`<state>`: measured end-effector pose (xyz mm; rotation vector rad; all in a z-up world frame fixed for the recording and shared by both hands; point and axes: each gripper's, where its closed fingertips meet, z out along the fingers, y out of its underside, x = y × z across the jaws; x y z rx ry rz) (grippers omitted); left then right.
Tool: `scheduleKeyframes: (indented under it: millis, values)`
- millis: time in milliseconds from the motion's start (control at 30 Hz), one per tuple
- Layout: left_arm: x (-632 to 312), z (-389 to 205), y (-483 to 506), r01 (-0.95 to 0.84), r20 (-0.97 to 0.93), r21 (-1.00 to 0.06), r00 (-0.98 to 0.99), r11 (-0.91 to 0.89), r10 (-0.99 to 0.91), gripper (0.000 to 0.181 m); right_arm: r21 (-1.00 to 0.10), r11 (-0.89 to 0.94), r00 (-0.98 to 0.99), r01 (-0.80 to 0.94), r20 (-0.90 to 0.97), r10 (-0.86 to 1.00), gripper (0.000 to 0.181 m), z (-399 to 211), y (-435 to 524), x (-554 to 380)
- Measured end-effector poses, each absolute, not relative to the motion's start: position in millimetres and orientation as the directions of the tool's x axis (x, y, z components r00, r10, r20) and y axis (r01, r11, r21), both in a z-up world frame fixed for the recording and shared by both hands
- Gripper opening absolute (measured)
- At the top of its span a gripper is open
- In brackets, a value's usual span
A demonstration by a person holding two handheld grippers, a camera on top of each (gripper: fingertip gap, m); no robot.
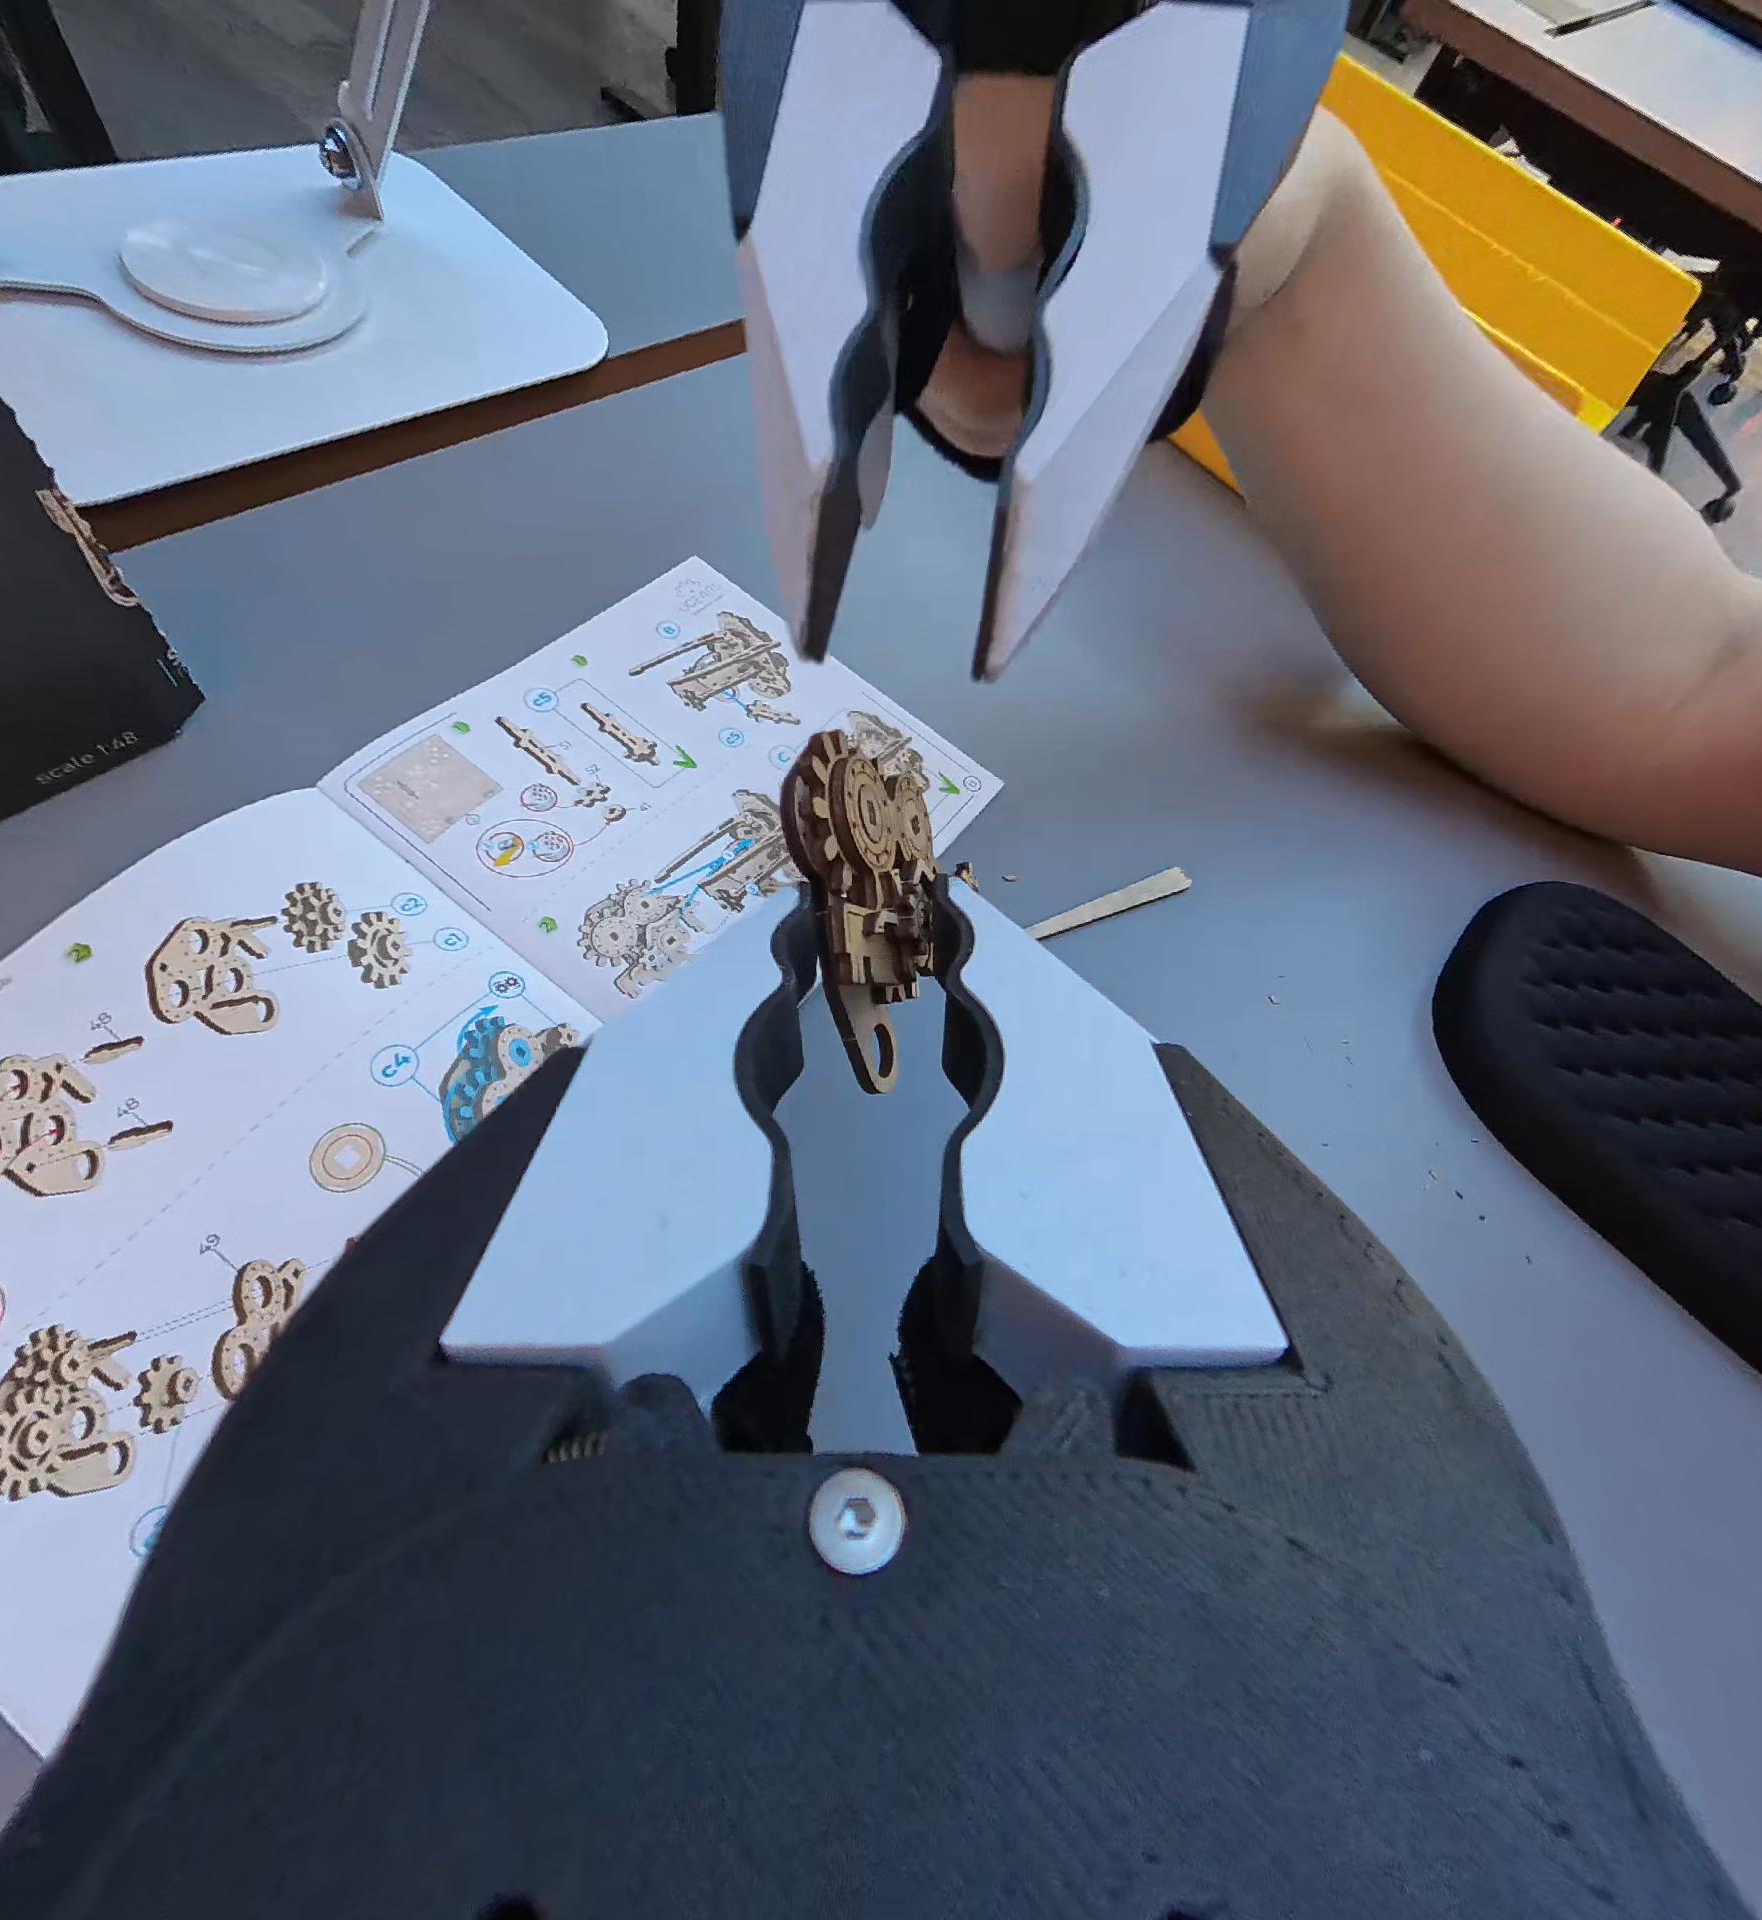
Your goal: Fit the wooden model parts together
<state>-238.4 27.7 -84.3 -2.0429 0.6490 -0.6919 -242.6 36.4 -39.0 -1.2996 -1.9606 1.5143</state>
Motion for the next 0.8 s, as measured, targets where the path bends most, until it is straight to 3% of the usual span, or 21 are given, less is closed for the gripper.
scheduleKeyframes:
  millis: [167, 400, 467, 500, 800]
  values:
    - [-238.5, -72.6, 27.1, -0.166, 0.211, -0.874, 0.718, -0.457, -0.663, 0.020, -0.853, -0.044, -0.517, 0.520, -0.355, 0.779, 0.026, -56.5, 28.8, -250.0]
    - [-238.3, -61.2, 22.6, -0.145, 0.193, -0.902, 0.709, -0.408, -0.678, 0.020, -0.823, -0.147, -0.534, 0.549, -0.481, 0.696, 0.010, -51.1, 19.3, -251.5]
    - [-244.3, -57.4, 24.7, -0.117, 0.196, -0.906, 0.735, -0.406, -0.650, 0.051, -0.823, -0.144, -0.548, 0.549, -0.485, 0.681, 0.010, -48.9, 18.5, -248.2]
    - [-249.2, -55.4, 25.2, -0.115, 0.187, -0.909, 0.748, -0.402, -0.637, 0.054, -0.820, -0.132, -0.547, 0.557, -0.482, 0.685, 0.010, -51.2, 20.4, -245.7]
    - [-289.9, -37.6, -7.0, -0.125, 0.160, -0.911, 0.771, -0.393, -0.617, 0.041, -0.762, -0.194, -0.412, 0.618, -0.524, 0.746, 0.011, -75.8, 65.8, -234.3]
